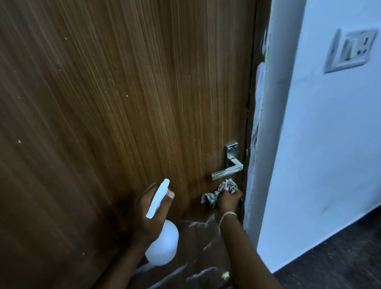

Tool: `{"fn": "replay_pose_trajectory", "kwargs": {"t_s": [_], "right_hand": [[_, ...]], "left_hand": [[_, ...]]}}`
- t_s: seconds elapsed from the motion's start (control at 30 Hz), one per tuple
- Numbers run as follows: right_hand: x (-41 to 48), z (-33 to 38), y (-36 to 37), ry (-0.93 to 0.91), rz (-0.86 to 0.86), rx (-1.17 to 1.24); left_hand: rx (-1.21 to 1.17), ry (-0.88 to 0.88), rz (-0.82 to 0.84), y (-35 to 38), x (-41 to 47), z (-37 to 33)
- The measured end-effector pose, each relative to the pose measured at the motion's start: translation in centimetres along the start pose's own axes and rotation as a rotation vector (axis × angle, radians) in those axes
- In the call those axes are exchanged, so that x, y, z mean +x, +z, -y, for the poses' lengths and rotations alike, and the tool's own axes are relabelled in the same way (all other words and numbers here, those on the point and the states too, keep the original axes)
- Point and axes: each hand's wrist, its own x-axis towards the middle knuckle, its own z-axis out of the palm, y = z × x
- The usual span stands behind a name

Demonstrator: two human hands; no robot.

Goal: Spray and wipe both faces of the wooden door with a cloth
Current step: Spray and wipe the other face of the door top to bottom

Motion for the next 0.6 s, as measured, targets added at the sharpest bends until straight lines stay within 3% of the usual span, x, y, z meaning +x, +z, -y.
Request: {"fn": "replay_pose_trajectory", "kwargs": {"t_s": [0.07,0.1,0.23,0.37,0.5,0.6], "right_hand": [[1.5,0.6,-1.8,0.153,0.064,0.157],[1.5,1.1,-2.6,0.157,0.113,0.204],[-0.5,3.7,-6.1,0.070,0.017,0.136],[-1.5,6.5,-8.1,-0.166,-0.044,-0.060],[-2.9,10.9,-7.1,-0.464,0.073,-0.323],[-4.4,10.9,-4.8,-0.568,0.086,-0.487]], "left_hand": [[-0.078,-0.054,0.048,0.5,0.7,-0.7],[-0.104,-0.059,0.075,0.9,1.0,-1.2],[-0.113,0.032,0.286,2.6,0.8,-4.8],[-0.106,-0.412,0.594,4.8,-0.2,-6.9],[-0.178,-0.227,0.514,5.3,1.2,-7.4],[-0.147,-0.212,0.390,5.3,1.6,-5.7]]}}
